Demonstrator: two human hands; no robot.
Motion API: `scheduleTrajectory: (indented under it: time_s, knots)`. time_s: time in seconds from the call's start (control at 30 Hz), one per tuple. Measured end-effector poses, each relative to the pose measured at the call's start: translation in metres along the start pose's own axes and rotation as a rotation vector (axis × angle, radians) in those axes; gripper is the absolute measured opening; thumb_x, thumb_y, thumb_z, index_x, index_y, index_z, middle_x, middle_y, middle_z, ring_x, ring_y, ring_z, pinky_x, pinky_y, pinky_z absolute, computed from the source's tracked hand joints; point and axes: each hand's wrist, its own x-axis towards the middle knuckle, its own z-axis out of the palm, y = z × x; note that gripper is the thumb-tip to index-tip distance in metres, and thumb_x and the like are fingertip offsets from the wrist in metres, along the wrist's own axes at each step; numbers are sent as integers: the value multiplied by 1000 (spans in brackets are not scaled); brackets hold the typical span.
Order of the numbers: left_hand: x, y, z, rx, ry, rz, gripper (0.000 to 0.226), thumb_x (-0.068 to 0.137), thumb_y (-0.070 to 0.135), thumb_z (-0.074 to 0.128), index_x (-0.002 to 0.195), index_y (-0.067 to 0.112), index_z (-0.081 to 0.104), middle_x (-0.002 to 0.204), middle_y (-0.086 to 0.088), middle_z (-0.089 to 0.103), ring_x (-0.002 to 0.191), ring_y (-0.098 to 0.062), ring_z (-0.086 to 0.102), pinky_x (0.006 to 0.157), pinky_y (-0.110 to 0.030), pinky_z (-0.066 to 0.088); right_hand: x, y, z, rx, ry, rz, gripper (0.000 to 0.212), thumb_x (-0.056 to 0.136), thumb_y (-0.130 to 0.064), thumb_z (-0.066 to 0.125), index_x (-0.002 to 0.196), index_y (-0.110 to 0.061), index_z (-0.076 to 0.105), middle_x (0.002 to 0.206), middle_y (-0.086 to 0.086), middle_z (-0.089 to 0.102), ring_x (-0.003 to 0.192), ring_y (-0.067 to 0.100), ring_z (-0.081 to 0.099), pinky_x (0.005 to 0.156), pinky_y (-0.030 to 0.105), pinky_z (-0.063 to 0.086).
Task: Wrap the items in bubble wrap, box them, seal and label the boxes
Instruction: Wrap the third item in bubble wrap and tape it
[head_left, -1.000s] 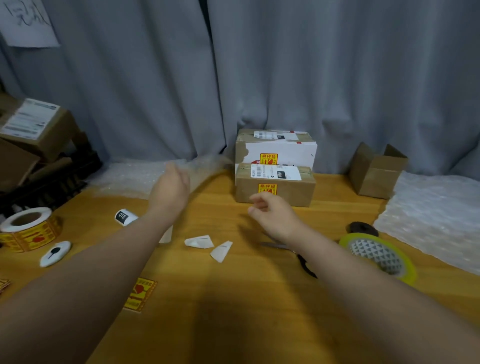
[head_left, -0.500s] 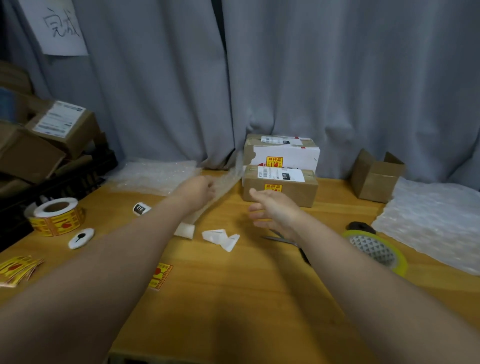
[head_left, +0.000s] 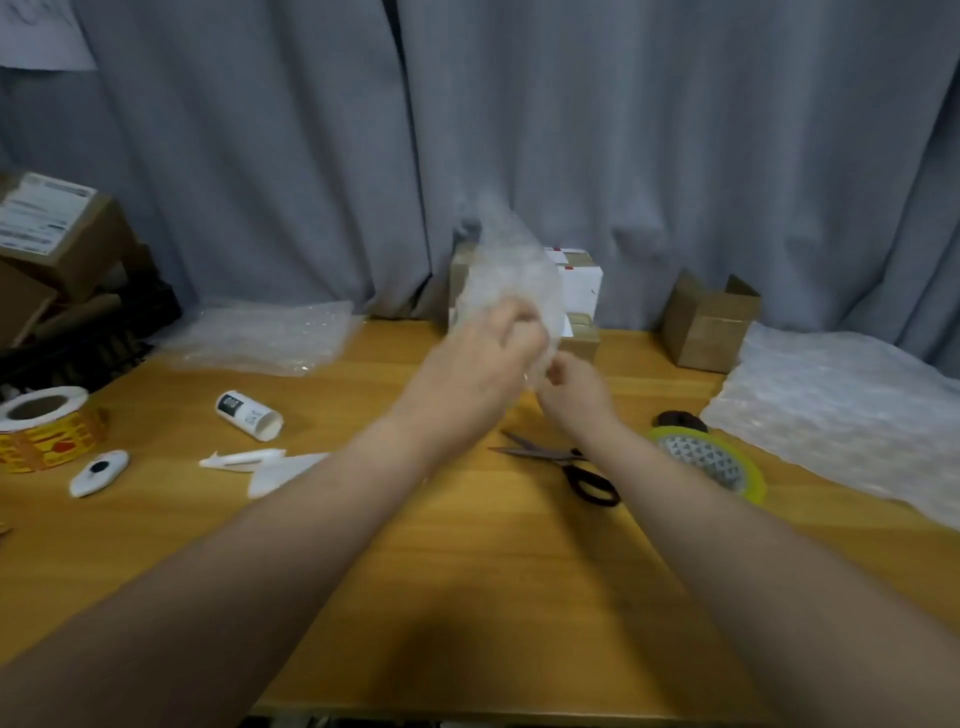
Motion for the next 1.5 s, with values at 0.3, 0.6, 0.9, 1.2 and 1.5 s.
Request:
scheduleTrajectory:
  time_s: [0.3, 0.6, 0.9, 1.2, 1.5]
  knots:
    - [-35, 33, 78, -254, -779, -266, 14, 98, 35, 44, 101, 22, 40, 97, -1, 57, 83, -16, 49, 71, -30, 40, 6, 67, -68, -286, 143, 161, 26, 94, -13, 52, 119, -14, 60, 116, 9, 63, 105, 29, 58, 87, 40, 51]
    - [-31, 22, 102, -225, -815, -320, 47, 98, 49, 30, 139, 28, 35, 148, 0, 35, 139, -23, 28, 114, -45, 20, 37, 99, -84, -560, 3, 310, 14, 89, -12, 63, 80, -9, 53, 85, 10, 55, 83, 29, 53, 64, 32, 43]
    - [-33, 18, 101, -334, -885, -379, 58, 99, 48, 22, 151, 27, 8, 159, 2, 3, 146, -15, -1, 115, -36, -6, 51, 76, -77, -447, 89, 71, 12, 87, -12, 64, 93, -3, 67, 84, 9, 60, 78, 25, 57, 65, 32, 46]
    - [-52, -23, 47, -89, -580, -673, 32, 95, 31, 50, 124, 16, 53, 128, -2, 41, 124, -21, 39, 101, -30, 33, 8, 16, -21, -136, -231, -318, 3, 84, -12, 68, 88, -12, 69, 75, -3, 60, 74, 13, 56, 67, 22, 46]
    - [-95, -38, 40, 109, -874, -722, 66, 96, 56, 21, 148, 15, 21, 154, -9, 23, 140, -28, 23, 115, -45, 19, -21, 19, 24, -240, -288, -268, 15, 87, -17, 64, 100, -10, 68, 88, 2, 60, 85, 21, 59, 74, 31, 50]
